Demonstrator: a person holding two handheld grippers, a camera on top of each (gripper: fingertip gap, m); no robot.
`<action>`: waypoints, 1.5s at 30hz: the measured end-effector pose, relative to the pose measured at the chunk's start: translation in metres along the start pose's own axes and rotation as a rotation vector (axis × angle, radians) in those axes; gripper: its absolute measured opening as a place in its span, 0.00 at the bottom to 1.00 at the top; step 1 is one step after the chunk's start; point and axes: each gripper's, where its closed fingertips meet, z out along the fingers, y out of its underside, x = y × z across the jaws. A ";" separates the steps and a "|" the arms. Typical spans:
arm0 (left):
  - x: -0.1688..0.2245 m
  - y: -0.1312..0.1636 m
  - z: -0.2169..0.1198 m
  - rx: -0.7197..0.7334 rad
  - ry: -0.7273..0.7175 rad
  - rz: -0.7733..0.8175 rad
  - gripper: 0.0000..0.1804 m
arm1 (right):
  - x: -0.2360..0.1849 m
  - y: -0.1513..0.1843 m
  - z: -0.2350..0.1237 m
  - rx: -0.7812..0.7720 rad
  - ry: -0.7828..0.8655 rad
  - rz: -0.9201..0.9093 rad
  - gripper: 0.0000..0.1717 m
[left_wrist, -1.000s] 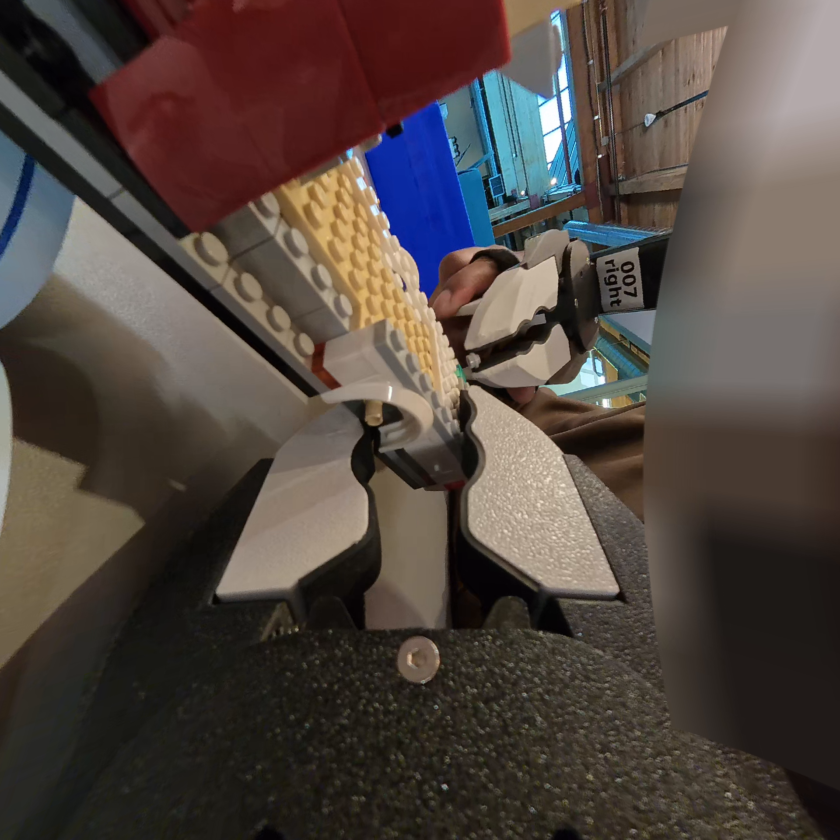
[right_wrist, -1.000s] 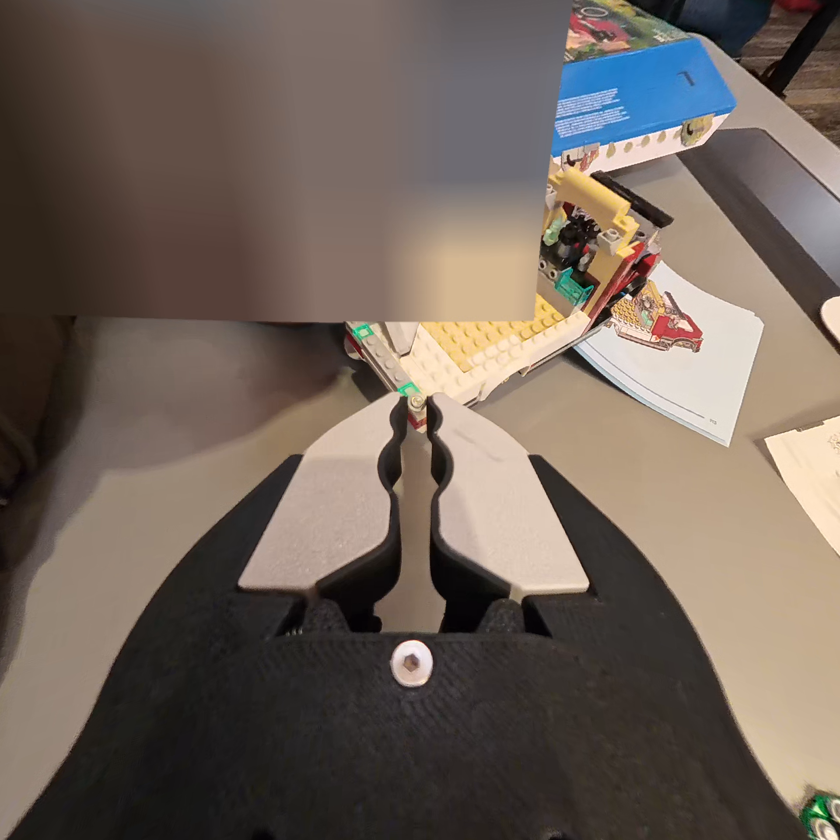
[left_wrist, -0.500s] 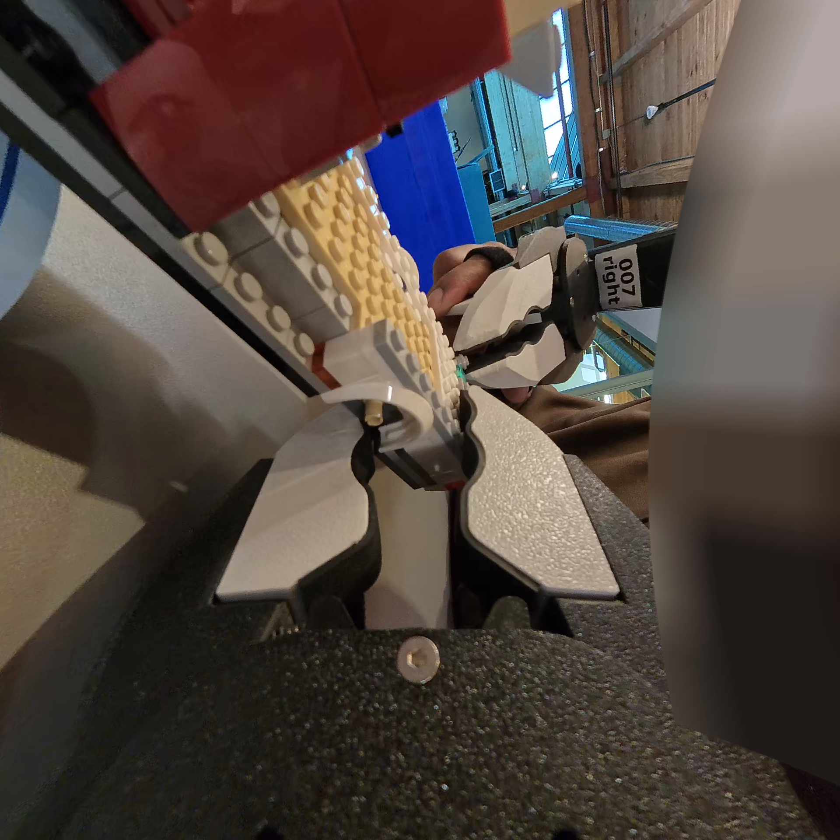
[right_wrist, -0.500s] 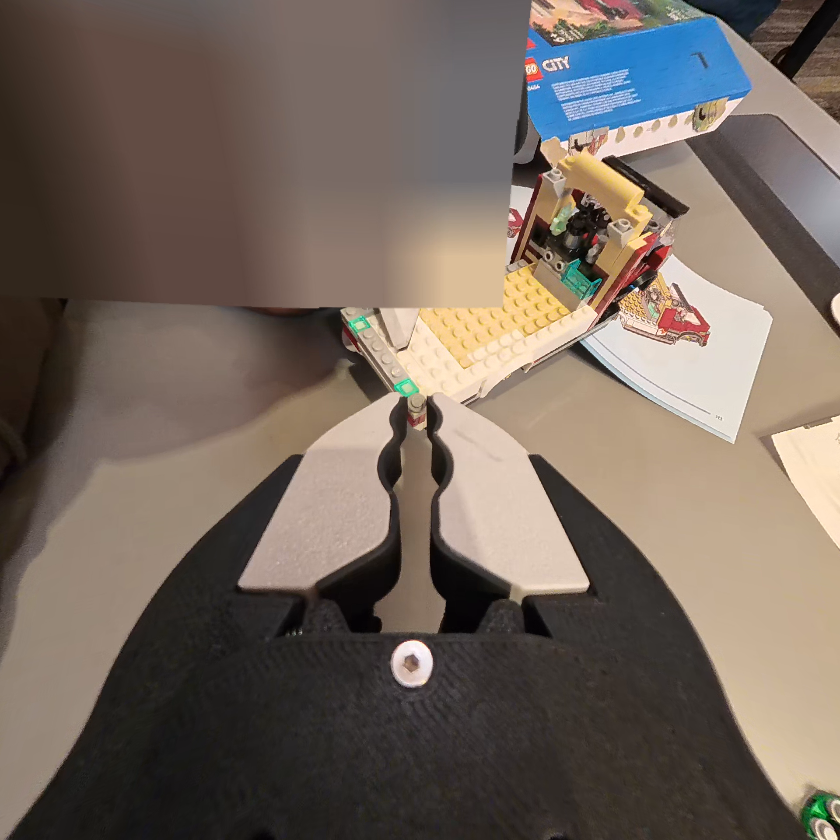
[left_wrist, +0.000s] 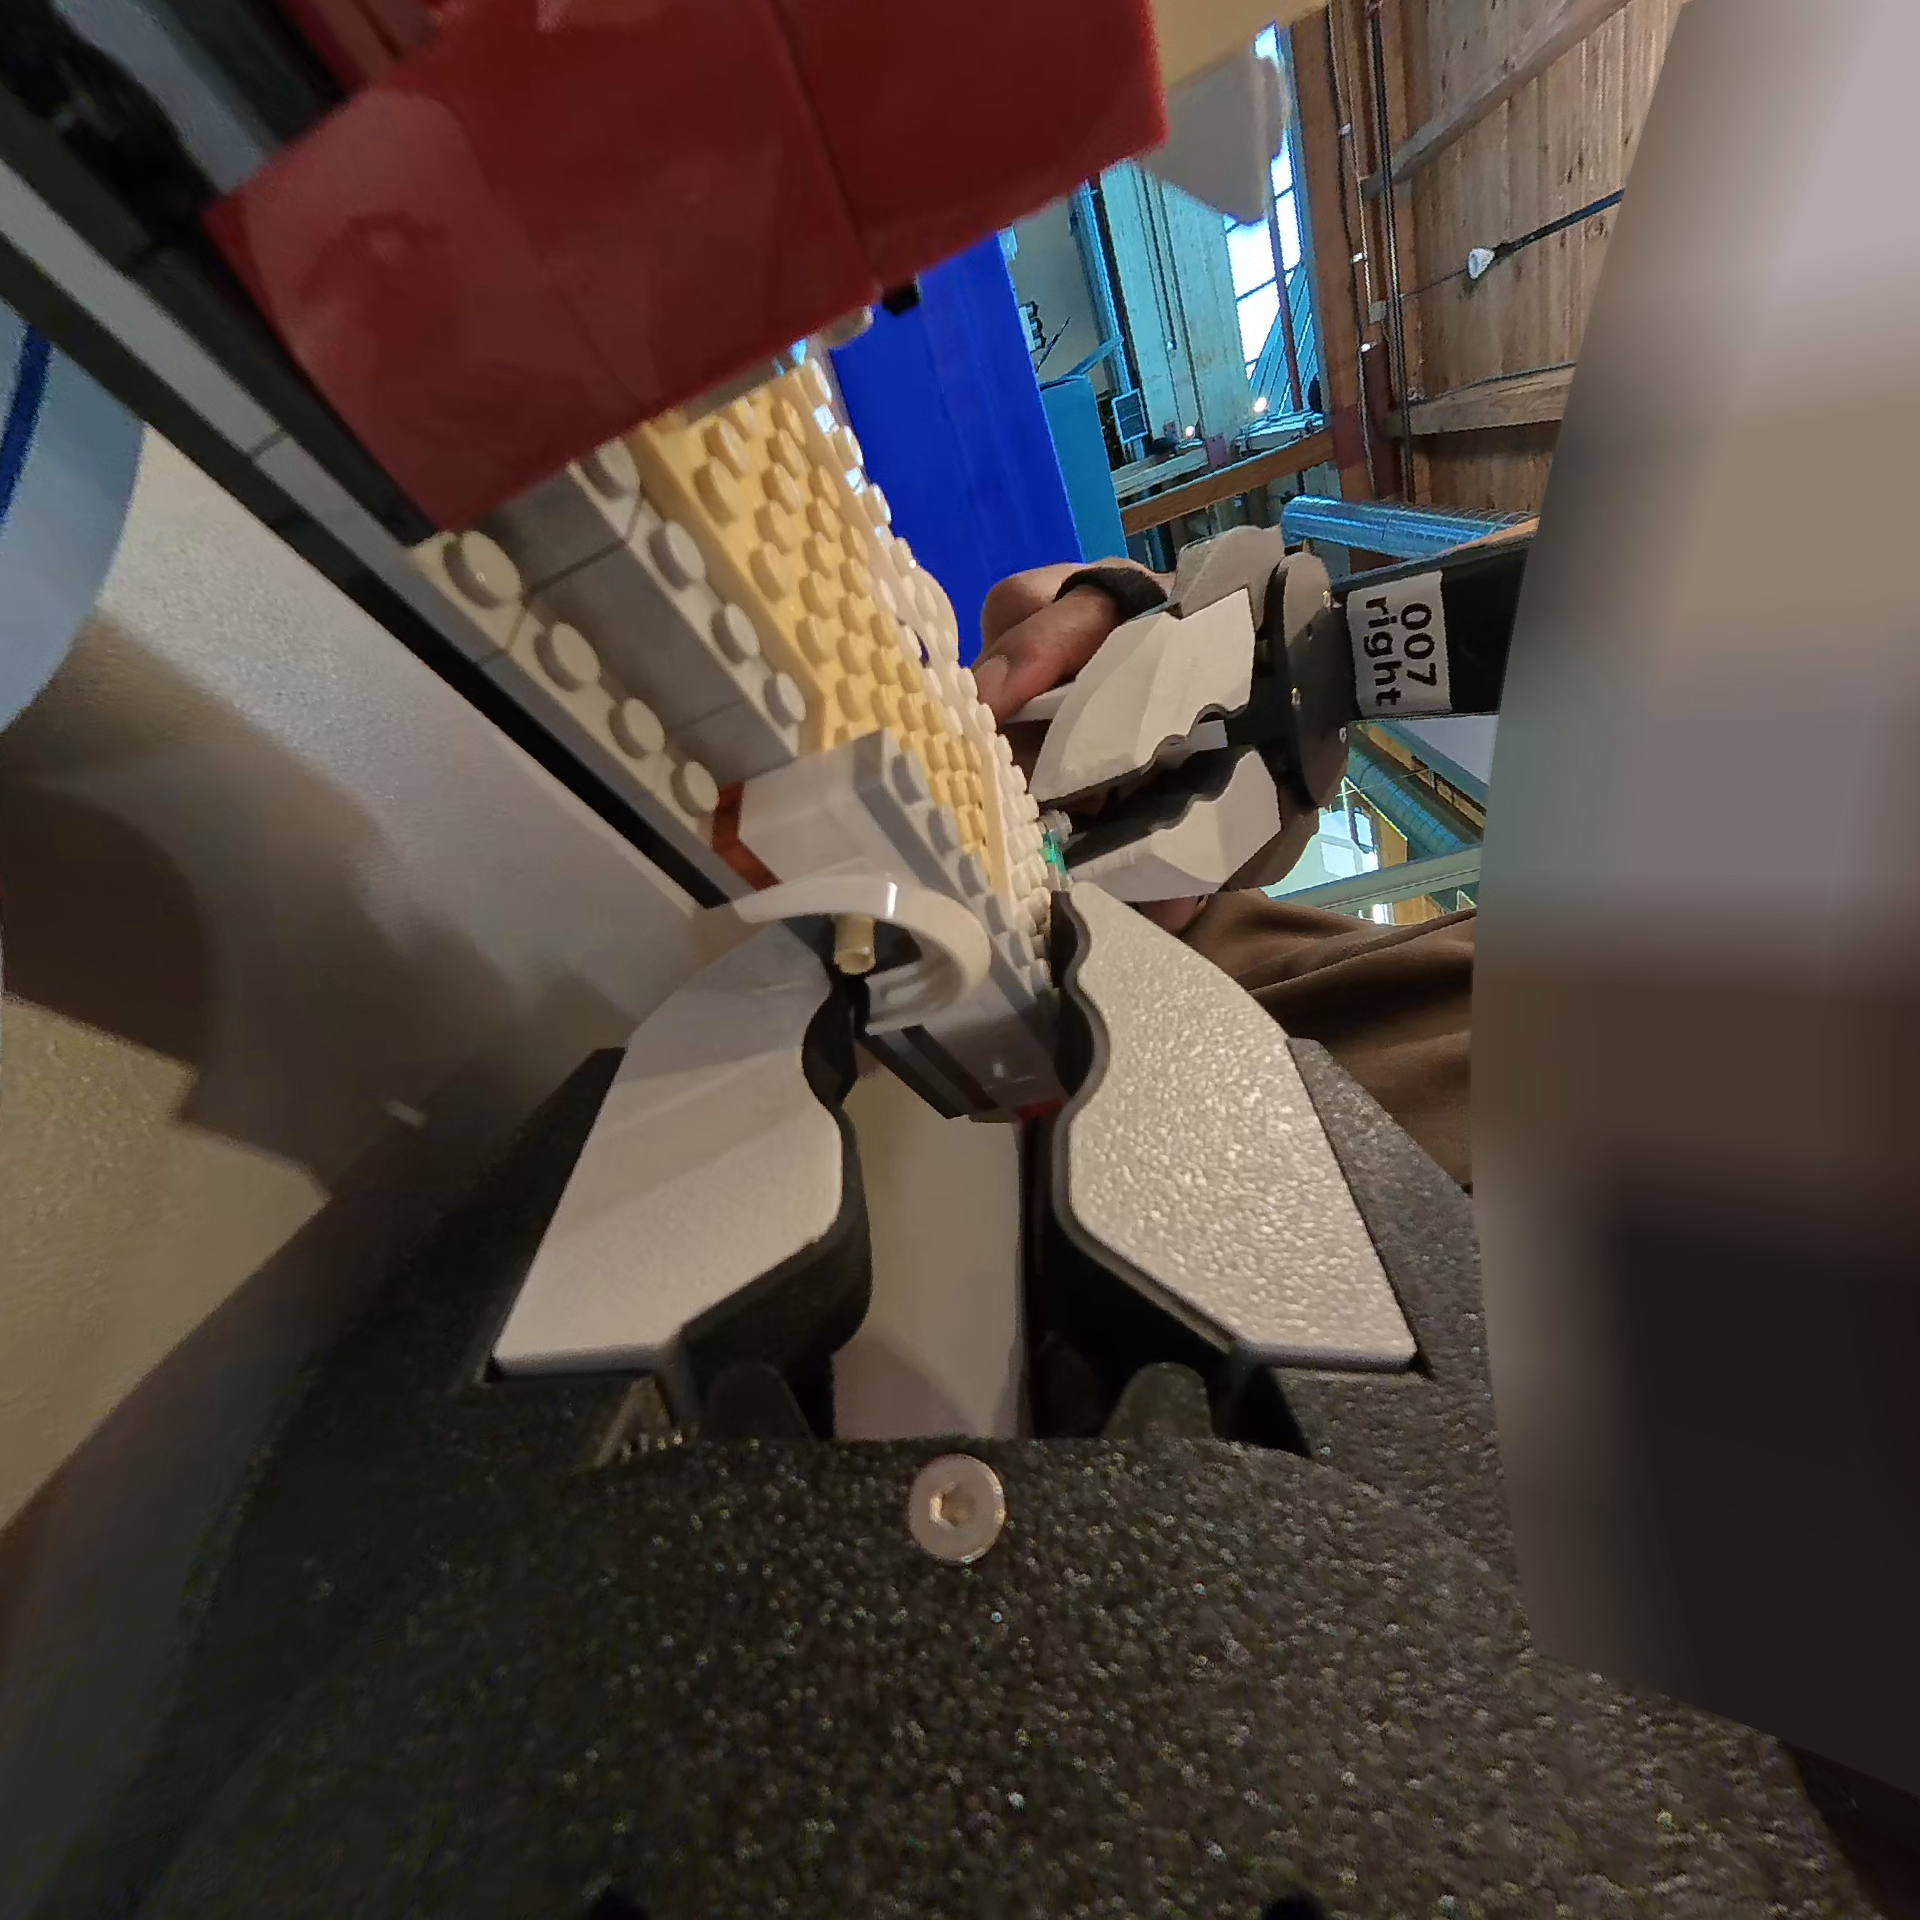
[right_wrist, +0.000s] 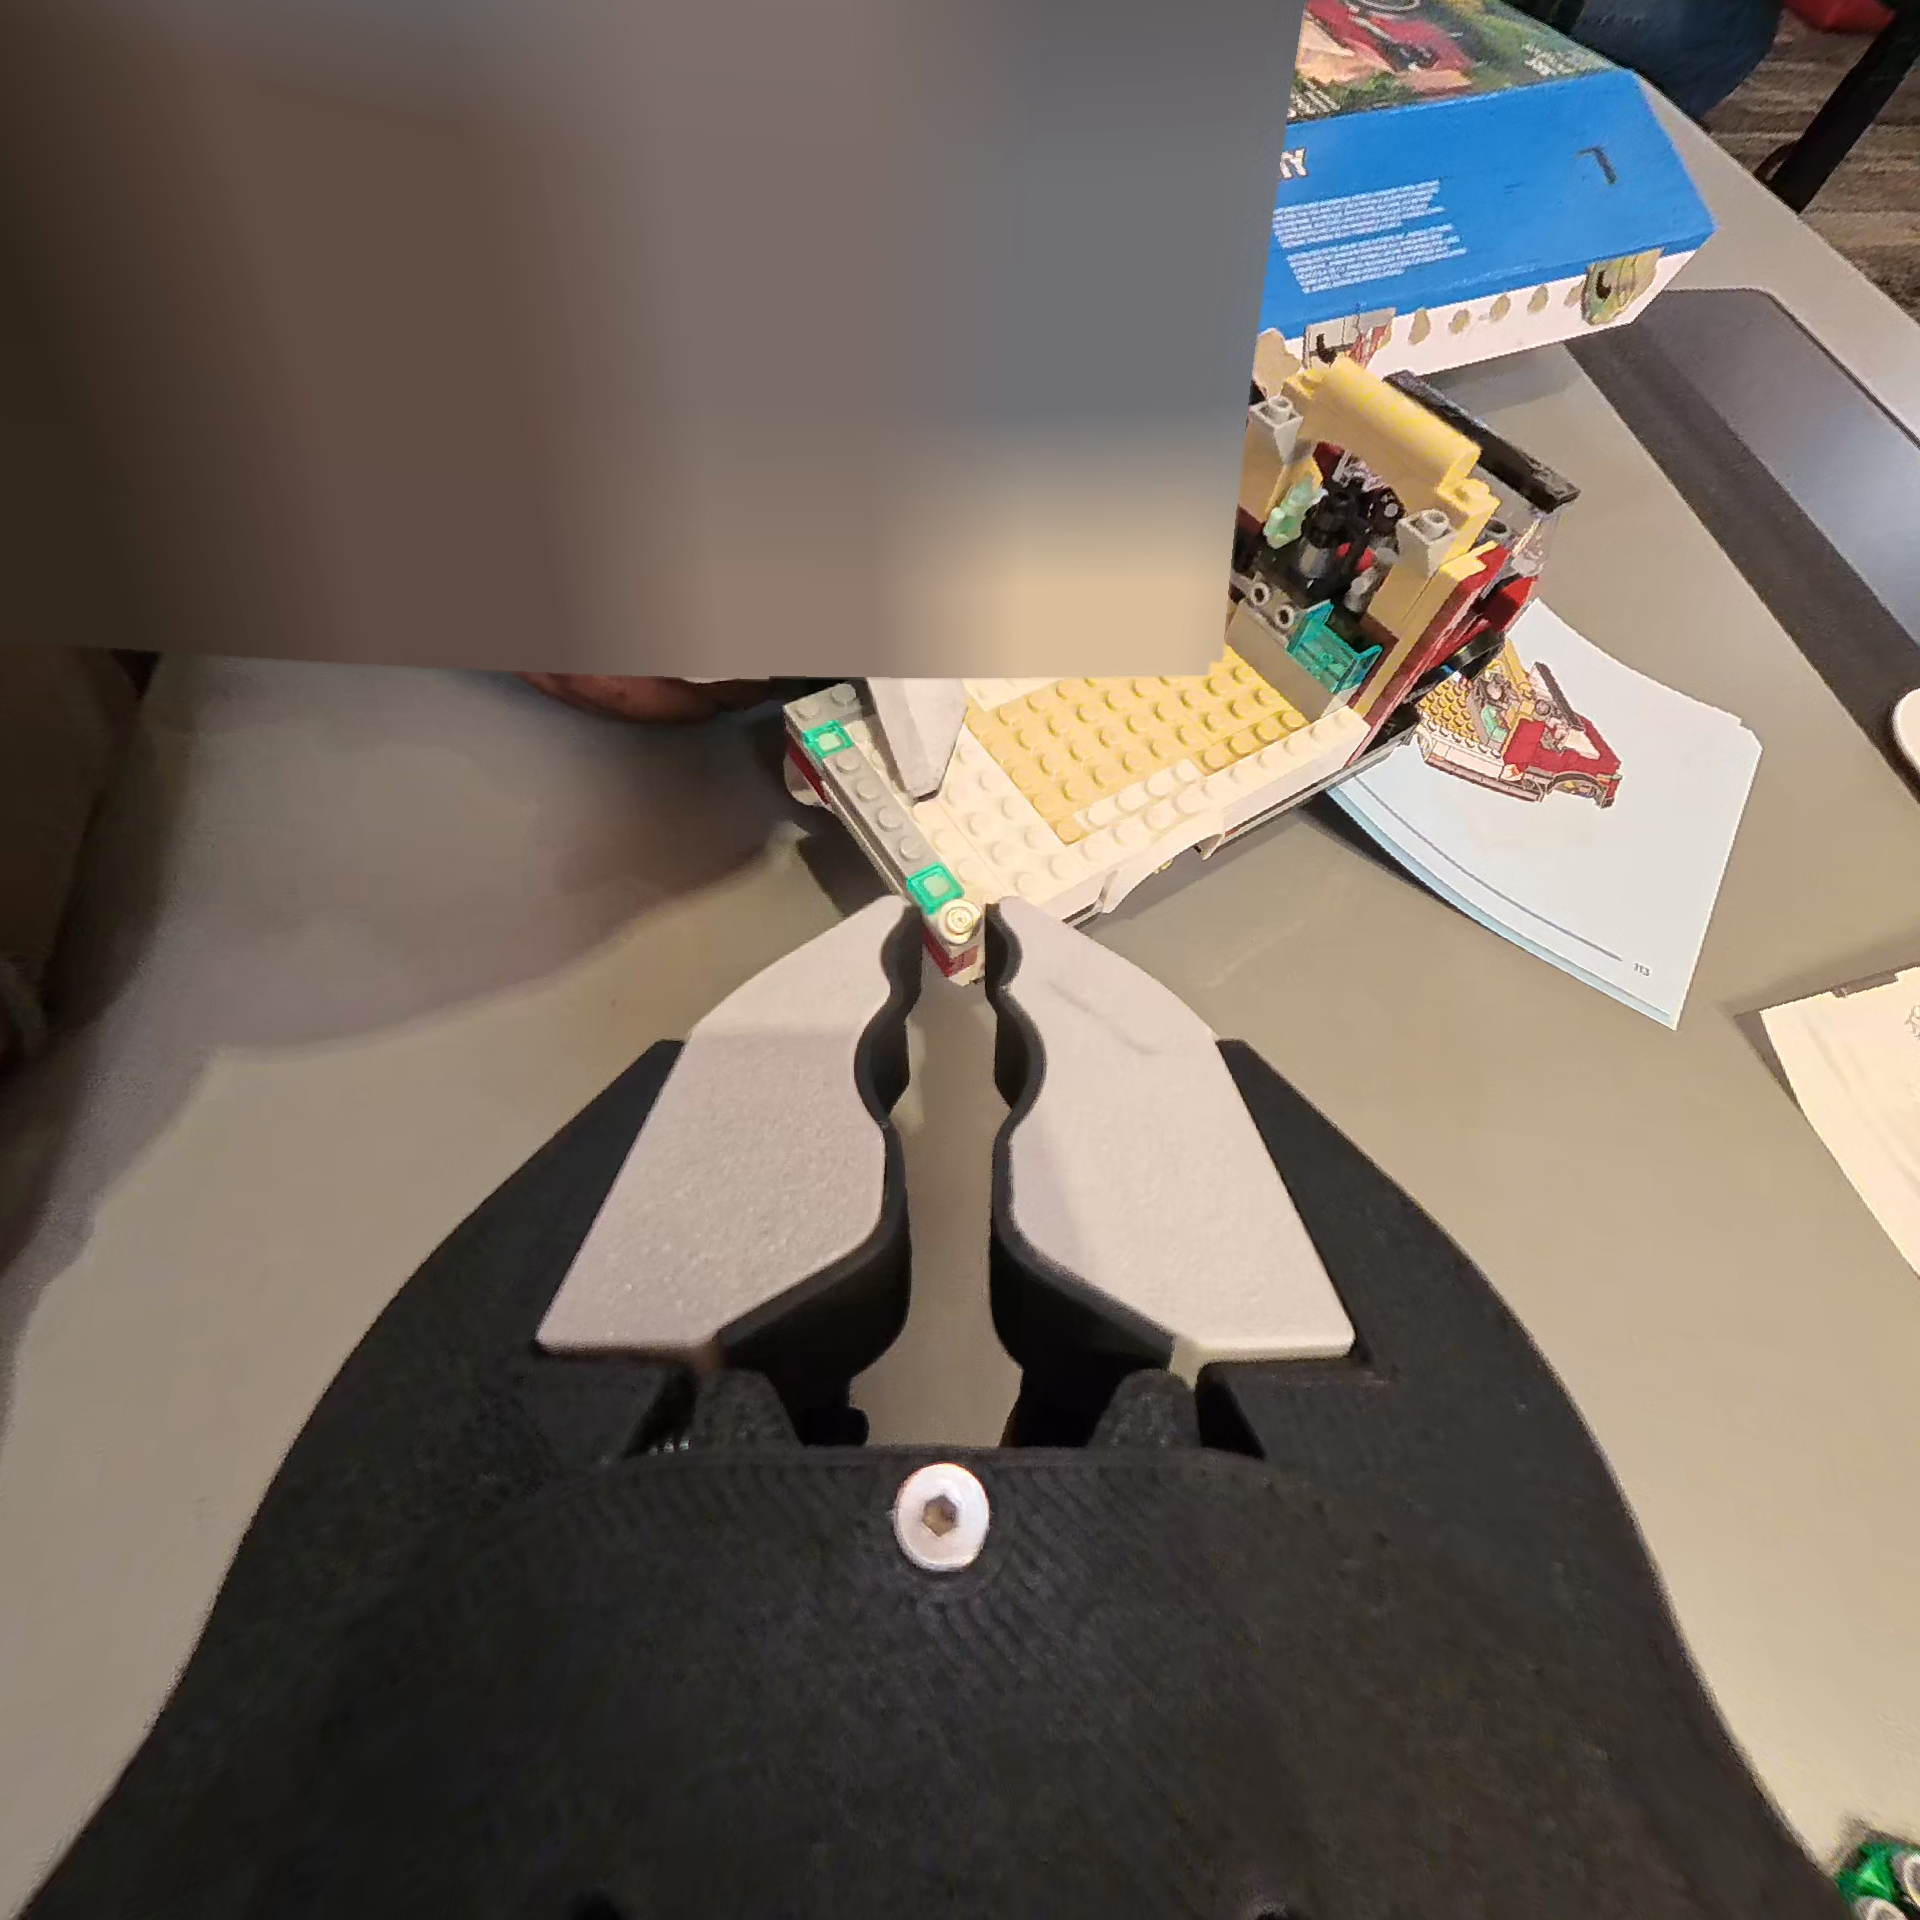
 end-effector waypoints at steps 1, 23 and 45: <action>0.000 0.000 0.000 0.001 0.002 -0.002 0.20 | -0.001 0.000 0.000 0.002 0.001 -0.005 0.07; 0.001 -0.002 -0.001 0.012 0.007 -0.005 0.20 | -0.002 0.004 -0.002 0.135 0.586 -1.049 0.24; 0.000 -0.001 -0.001 0.007 0.000 0.001 0.20 | -0.005 -0.006 0.013 0.097 0.606 -1.167 0.15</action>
